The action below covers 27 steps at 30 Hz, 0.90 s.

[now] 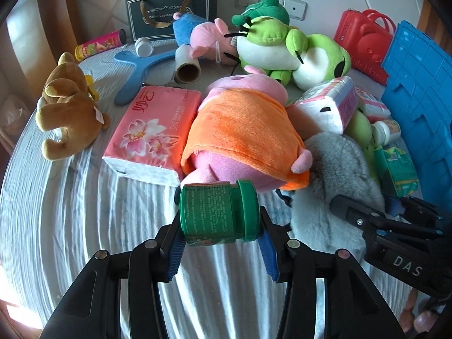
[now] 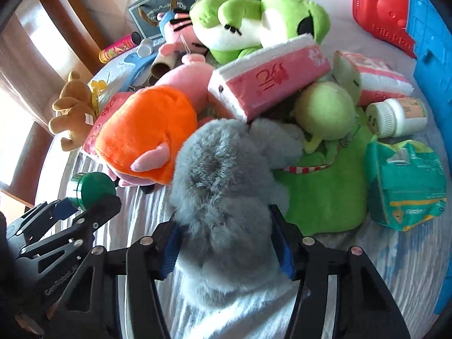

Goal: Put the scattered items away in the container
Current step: 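Lift the green container with the left tool while the right tool lifts the grey plush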

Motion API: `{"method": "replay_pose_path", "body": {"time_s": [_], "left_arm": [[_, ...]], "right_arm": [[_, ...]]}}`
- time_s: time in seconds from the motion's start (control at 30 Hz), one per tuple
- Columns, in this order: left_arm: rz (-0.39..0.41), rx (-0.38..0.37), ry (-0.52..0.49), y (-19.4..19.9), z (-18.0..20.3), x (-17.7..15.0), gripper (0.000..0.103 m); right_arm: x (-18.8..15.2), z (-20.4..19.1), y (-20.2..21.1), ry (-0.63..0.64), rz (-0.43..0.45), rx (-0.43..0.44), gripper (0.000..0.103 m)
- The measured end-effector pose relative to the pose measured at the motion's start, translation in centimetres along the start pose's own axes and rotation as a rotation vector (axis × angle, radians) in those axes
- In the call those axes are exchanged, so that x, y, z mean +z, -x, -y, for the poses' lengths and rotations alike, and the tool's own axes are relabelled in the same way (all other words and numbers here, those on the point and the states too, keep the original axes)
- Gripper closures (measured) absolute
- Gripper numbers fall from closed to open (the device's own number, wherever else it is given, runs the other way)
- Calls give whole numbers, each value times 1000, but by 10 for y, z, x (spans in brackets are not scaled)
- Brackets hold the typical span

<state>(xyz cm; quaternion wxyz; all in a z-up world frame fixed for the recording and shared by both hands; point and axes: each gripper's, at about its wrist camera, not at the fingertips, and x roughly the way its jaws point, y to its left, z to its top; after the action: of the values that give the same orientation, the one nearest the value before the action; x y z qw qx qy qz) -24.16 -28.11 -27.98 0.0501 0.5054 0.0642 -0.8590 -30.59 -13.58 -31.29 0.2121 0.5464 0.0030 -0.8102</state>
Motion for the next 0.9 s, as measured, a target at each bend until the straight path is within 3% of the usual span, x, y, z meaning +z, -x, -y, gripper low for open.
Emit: {"method": "replay_pose_path", "body": {"time_s": [0.07,0.1,0.17,0.23,0.27,0.53,0.57,0.6,0.63,0.67,0.8,0.9], "left_arm": [[-12,5,6,-7,-2,-1,57],[-20,8,8,-11,-3,-1,57],[-33,5,11,-17,-6,-2,57],[-43,5,13,-22,-8,-4,57],[-48,4,17,-24,-9,-5,57],[-67,9,37,-32,-20,-8,57],[-69,9,38,-32,-20,-8,57],[-71,10,38,-32,-19,-9,57],[-71,11,37,-31,-19,-9,57],[-63,12,31,-29,-18,-9,57],[-33,27,-8,-25,-11,-7,57],[-34,31,-22,-30,-4,-3,57]], "right_arm": [[0,5,-28,-19,-53,-23,46],[-1,1,-27,2,-3,-41,45],[-1,-4,-31,22,-10,-71,41],[0,-7,-35,37,-25,-38,22],[1,-7,-36,33,-28,-19,17],[5,-15,-41,52,-72,-49,11],[5,-14,-38,54,-78,-77,12],[5,-14,-35,55,-85,-106,21],[5,-13,-32,55,-90,-134,51],[3,-8,-23,22,-72,-142,58],[-4,-4,-13,18,-49,-122,58],[0,-11,-16,51,32,-138,58]]}}
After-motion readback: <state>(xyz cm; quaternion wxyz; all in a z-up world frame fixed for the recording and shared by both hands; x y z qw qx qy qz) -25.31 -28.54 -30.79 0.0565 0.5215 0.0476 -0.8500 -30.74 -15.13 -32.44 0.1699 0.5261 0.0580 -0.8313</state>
